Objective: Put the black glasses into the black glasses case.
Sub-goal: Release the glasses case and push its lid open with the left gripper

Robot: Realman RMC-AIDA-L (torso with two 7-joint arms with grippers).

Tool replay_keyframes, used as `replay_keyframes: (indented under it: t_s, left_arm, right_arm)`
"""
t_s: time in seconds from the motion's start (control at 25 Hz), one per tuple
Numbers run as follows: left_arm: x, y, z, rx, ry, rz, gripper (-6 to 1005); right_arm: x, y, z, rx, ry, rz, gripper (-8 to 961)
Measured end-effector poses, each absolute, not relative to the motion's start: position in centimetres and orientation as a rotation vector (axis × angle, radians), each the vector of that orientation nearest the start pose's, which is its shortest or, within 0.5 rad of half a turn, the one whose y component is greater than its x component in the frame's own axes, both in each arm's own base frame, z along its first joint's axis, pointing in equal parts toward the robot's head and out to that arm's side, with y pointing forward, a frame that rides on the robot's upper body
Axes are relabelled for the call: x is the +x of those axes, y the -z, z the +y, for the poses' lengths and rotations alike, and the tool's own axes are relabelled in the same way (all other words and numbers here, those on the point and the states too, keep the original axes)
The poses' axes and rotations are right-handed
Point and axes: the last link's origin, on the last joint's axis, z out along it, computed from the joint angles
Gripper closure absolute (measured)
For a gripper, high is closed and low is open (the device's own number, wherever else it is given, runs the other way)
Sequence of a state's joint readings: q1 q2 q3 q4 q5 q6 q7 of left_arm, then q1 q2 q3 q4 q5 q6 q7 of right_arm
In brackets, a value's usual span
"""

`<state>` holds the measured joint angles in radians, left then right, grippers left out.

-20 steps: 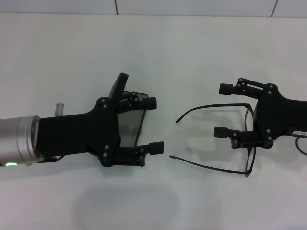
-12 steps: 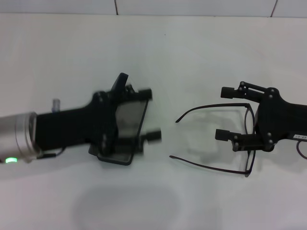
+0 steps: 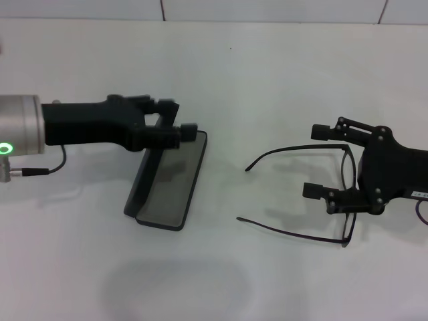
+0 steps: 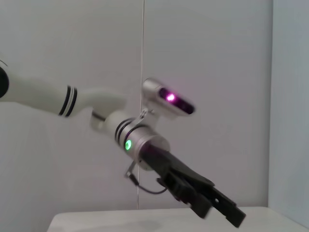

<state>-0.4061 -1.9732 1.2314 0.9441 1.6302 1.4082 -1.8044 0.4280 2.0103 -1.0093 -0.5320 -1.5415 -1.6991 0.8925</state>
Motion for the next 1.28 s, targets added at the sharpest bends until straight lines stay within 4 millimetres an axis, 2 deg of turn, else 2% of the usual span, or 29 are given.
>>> replay_keyframes:
  t_s: [0.12,0.28,0.52,1.0,1.28]
  left_arm:
    - [-21.4,-1.1,34.0,-2.724,0.422,-0.823,142]
    - [-20.5,-0.2,34.2,-2.683,0.241,-0.81,153]
    - [-20.6,-0.3,34.7,-2.654,0.226,-0.821,169]
    - [-22.6,0.2,34.6,-2.597,0.105,-0.853,202]
    - [-22.8,0.5,35.1,-2.551,0.058,-0.903,370]
  right_arm:
    - [25.3,-0.1,29.2,-2.692,-1.0,0.019,69]
    - [25.4,-0.1,29.1,-2.688,-0.994,0.007,69]
    - [25.6,-0.2,29.0,-2.687,-0.99,0.005,68]
    - [25.7,-0.1,29.1,-2.683,-0.965,-0.039,68]
    - [25.7,-0.1,29.0,-2.682,-0.964,-0.045,68]
